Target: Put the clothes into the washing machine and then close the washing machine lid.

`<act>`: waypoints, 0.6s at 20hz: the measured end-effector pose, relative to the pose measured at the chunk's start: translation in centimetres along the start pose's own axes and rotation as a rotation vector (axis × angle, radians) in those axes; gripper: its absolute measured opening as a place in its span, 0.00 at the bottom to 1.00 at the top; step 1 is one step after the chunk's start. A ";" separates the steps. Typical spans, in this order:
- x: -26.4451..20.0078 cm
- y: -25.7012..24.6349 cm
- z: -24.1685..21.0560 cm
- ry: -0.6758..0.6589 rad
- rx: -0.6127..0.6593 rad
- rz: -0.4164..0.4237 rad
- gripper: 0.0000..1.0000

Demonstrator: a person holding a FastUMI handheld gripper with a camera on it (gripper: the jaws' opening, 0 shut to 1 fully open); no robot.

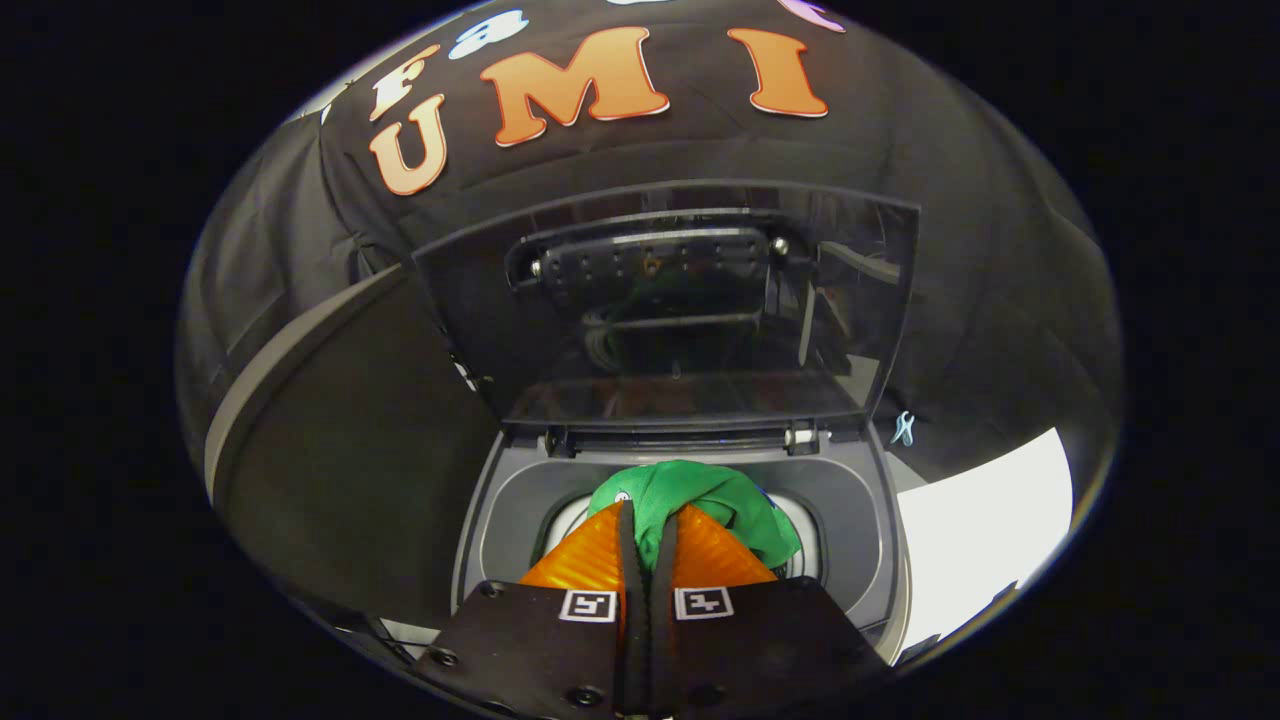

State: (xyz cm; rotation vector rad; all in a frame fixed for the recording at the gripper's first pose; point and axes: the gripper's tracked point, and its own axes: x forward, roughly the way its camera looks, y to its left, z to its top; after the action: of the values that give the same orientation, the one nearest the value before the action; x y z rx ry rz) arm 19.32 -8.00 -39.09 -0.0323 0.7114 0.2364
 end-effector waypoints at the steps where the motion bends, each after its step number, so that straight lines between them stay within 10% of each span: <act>1: 0.8 -0.1 -0.7 0.013 0.006 -0.001 0.08; 12: 7.1 -2.7 -6.5 0.169 0.013 -0.104 0.08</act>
State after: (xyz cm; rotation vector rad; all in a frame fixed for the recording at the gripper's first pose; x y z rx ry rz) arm 21.02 -9.90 -48.76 -0.0772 0.8773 0.1298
